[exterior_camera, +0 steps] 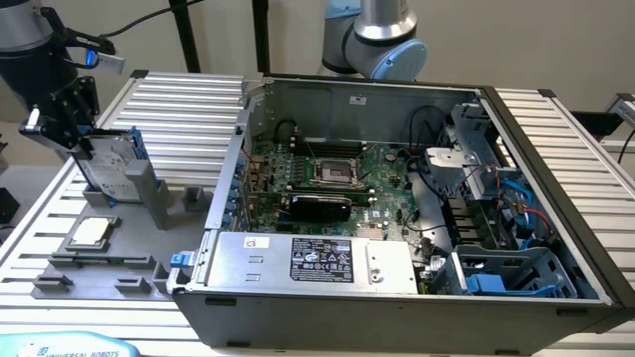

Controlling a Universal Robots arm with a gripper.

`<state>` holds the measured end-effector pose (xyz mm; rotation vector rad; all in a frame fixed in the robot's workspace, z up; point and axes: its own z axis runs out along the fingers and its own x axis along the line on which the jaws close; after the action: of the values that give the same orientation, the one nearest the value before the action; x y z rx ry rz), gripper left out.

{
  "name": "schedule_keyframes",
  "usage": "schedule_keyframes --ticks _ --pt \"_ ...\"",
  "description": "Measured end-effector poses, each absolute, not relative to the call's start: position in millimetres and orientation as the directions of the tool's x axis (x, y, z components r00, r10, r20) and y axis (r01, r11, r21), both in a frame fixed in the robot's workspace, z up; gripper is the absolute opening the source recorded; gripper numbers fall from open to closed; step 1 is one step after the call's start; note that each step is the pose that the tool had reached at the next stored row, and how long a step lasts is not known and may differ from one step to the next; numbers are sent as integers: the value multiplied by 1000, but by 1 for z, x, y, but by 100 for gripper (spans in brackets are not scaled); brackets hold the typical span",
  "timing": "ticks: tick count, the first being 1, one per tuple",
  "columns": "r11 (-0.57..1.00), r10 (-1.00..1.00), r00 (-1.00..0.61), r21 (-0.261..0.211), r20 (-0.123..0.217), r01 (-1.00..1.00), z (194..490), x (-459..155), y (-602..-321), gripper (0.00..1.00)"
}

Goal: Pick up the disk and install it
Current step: 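Pick up the disk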

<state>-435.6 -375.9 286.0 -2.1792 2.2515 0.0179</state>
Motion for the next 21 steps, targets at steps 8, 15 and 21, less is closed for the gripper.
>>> schedule_keyframes --ticks 8,15,21 --pt "33 -999 -33 3 -14 -999 286 -436 -377 33" --pt "33 -999 -33 3 -14 -999 286 -436 -381 33" --pt "33 -999 -33 3 -14 -999 286 -436 -384 33"
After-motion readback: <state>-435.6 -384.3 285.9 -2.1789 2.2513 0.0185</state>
